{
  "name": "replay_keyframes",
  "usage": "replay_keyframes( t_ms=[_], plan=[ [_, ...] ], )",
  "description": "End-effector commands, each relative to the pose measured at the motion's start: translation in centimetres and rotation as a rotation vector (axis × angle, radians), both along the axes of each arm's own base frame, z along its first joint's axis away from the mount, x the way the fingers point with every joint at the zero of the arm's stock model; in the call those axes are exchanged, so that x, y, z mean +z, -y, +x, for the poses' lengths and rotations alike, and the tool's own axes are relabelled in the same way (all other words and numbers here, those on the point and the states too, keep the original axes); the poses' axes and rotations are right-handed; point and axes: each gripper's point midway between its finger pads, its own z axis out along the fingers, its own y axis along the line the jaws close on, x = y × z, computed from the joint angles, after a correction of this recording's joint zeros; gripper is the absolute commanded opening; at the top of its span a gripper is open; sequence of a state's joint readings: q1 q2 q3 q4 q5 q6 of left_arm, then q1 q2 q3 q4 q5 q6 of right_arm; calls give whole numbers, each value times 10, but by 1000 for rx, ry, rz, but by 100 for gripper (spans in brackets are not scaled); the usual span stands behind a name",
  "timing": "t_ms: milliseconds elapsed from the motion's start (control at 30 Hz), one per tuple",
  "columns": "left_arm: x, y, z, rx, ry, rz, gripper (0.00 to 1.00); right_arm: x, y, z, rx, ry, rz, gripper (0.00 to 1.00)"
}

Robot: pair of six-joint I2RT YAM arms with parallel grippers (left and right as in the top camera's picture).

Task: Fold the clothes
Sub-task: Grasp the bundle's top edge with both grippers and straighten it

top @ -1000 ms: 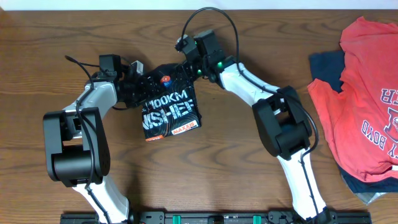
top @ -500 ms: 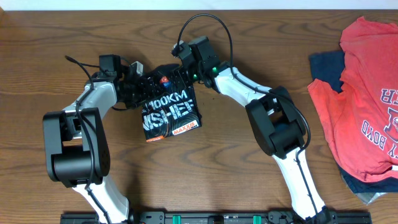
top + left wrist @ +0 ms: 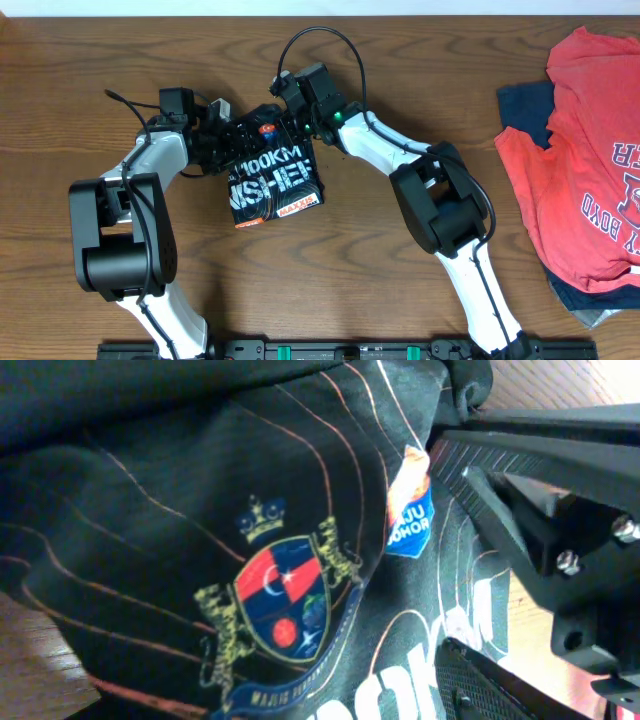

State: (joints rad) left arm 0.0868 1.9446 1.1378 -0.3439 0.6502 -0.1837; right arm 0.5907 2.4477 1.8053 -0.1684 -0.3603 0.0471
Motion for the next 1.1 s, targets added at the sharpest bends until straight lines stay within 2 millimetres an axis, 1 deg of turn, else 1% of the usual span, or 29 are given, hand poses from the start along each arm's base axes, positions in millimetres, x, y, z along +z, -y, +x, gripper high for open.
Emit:
replay_keyframes(
  t_ms=[0,100,233,300,333,367,433,500,633,700,733,800,833,867,1000,1067],
  plan=[
    [-8,-6,-8,16,-31,37,74,-2,-1,1,-7,-1,-14,1],
    [-8,-6,-8,16,-31,37,75,10,9,7,-57,-4,-19,1],
    [-10,-9,-7,22,-33,55,75,42,35,20,-143,15,-47,1],
    [-10,-9,-7,22,-32,55,75,53,47,21,-168,11,-66,1],
    [-10,-9,-7,22,-32,56,75,55,51,20,-173,2,-76,1],
    [-10,-10,-7,23,-32,59,75,56,55,17,-182,-14,-87,1],
    [-11,-11,-7,26,-34,70,76,52,63,11,-213,-59,-114,1],
    [-12,-13,-7,29,-35,79,79,42,72,4,-263,-123,-146,1],
    [-12,-13,-7,30,-35,80,80,24,96,-13,-365,-232,-247,1],
    [-12,-13,-7,30,-35,79,80,19,104,-18,-380,-250,-286,2],
    [-12,-13,-7,30,-35,79,80,18,105,-20,-380,-256,-294,5],
    [-12,-13,-7,30,-32,79,80,18,103,-20,-378,-254,-292,31],
    [-11,-13,-6,30,-31,79,80,19,102,-19,-378,-247,-287,41],
    [-11,-13,-6,30,-31,79,80,20,100,-16,-370,-232,-280,43],
    [-12,-13,-6,30,-32,79,80,27,94,-6,-344,-172,-257,41],
    [-11,-13,-6,30,-31,78,80,28,92,-4,-344,-164,-250,42]
  ],
)
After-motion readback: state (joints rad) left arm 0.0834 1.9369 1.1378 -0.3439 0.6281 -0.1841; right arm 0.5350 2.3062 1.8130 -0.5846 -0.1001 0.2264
